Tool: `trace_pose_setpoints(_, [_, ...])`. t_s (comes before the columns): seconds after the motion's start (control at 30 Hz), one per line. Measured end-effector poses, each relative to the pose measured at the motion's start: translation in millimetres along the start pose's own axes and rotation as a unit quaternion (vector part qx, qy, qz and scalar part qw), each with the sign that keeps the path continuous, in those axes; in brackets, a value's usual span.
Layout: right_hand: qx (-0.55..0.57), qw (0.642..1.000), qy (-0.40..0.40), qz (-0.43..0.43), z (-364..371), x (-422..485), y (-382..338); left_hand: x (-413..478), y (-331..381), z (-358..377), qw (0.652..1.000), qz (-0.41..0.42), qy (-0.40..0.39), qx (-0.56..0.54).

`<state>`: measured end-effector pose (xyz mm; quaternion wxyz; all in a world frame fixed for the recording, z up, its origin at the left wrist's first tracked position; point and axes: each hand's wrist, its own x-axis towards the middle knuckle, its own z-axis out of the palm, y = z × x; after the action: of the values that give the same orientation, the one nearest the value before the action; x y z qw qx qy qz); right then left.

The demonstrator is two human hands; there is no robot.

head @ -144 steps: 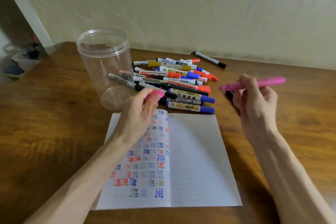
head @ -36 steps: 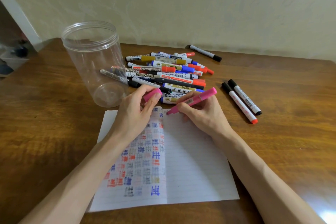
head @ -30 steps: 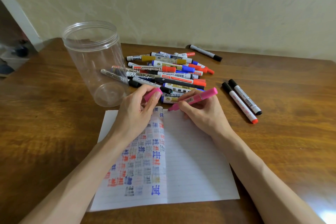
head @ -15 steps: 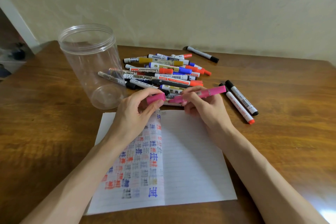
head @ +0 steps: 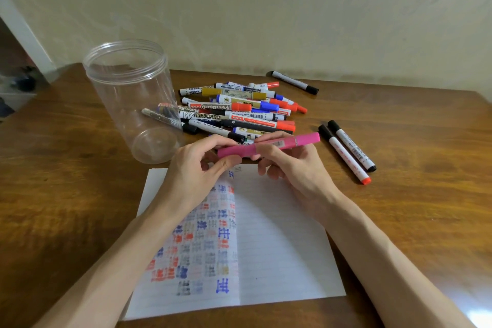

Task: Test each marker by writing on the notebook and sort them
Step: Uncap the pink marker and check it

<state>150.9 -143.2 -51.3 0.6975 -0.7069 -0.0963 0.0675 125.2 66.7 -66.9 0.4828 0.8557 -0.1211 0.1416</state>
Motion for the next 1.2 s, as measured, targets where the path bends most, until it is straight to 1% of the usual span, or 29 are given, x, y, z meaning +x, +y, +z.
trace_pose_setpoints(0.13, [-0.051,0.999,-0.007,-0.001,-5.8,-0.9,0.3,-0.5,1.7,-1.1,1.000,0.009,0.003,-0.005])
trace_pose_setpoints(0.2, [-0.059,0.998,-0.032,0.004,-10.9,-0.1,-3.1,-0.7,2.9,-0.9,1.000,0.012,0.000,-0.003])
trace_pose_setpoints(0.23, [-0.052,0.998,-0.047,0.009,-13.7,0.7,-6.0,-0.9,3.1,-0.7,1.000,0.015,-0.001,0.001])
trace_pose_setpoints(0.3, [0.003,0.998,-0.056,0.032,-18.3,3.3,-10.6,-1.0,2.6,-0.3,1.000,0.017,0.005,0.007])
trace_pose_setpoints(0.37, [0.047,0.997,-0.028,0.053,-20.2,4.5,-13.4,-1.2,1.2,-0.5,1.000,0.010,0.014,0.005])
trace_pose_setpoints(0.43, [0.009,0.999,-0.001,0.036,-22.0,4.7,-12.1,-1.6,-0.2,-1.0,1.000,0.008,0.020,0.010])
trace_pose_setpoints(0.53, [-0.059,0.998,-0.036,0.010,-31.2,4.7,-11.8,-1.7,0.6,-3.0,0.999,0.010,0.028,0.019])
trace_pose_setpoints(0.6, [-0.132,0.989,-0.063,-0.020,-36.1,4.2,-13.3,-1.1,3.4,-4.0,0.998,0.032,0.041,0.042])
trace_pose_setpoints(0.67, [-0.205,0.975,-0.055,-0.066,-34.4,2.9,-11.6,-1.0,7.1,-4.1,0.995,0.046,0.061,0.062])
trace_pose_setpoints(0.73, [-0.220,0.970,-0.044,-0.094,-30.3,2.0,-8.0,-1.0,8.5,-3.1,0.995,0.049,0.061,0.057])
trace_pose_setpoints(0.83, [-0.224,0.967,-0.052,-0.111,-26.0,2.8,-2.9,-2.4,6.3,-2.6,0.997,0.044,0.039,0.047])
trace_pose_setpoints(0.9, [-0.223,0.966,-0.050,-0.119,-25.4,3.6,-1.1,-2.4,4.9,-3.2,0.997,0.044,0.039,0.043])
trace_pose_setpoints(1.07, [-0.239,0.962,-0.050,-0.122,-26.7,4.3,0.3,0.2,4.4,-6.9,0.998,0.045,0.025,0.042])
trace_pose_setpoints(1.2, [-0.286,0.947,-0.081,-0.124,-20.2,4.4,0.4,5.2,5.9,-10.2,0.997,0.057,0.010,0.052])
